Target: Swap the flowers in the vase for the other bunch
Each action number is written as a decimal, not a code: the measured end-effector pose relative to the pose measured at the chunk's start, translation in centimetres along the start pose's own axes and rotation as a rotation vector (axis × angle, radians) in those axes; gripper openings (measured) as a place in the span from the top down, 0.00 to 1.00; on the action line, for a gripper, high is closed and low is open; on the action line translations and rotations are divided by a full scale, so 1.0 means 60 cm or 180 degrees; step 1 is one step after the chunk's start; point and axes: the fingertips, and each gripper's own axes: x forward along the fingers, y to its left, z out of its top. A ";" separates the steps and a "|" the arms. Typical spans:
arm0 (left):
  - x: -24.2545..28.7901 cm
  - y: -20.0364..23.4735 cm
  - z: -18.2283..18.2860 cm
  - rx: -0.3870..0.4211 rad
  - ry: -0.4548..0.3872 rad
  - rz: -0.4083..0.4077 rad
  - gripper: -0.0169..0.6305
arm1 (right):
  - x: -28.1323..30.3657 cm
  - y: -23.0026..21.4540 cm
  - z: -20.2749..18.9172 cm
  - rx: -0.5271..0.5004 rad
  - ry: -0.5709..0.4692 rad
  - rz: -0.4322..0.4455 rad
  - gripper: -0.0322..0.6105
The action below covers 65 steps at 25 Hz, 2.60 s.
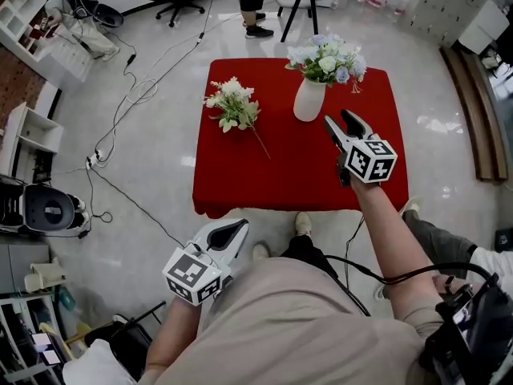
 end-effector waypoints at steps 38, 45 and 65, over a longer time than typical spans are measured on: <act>-0.065 -0.089 -0.044 0.0255 0.0017 -0.0572 0.96 | -0.382 0.284 -0.227 -0.0315 0.0773 -0.0010 0.93; -0.075 -0.084 -0.055 0.0206 -0.0003 -0.0571 0.96 | -0.380 0.302 -0.235 -0.0426 0.0813 0.0024 0.93; -0.092 -0.075 -0.067 0.0145 -0.0031 -0.0530 0.96 | -0.364 0.339 -0.233 -0.0547 0.0903 0.0200 0.93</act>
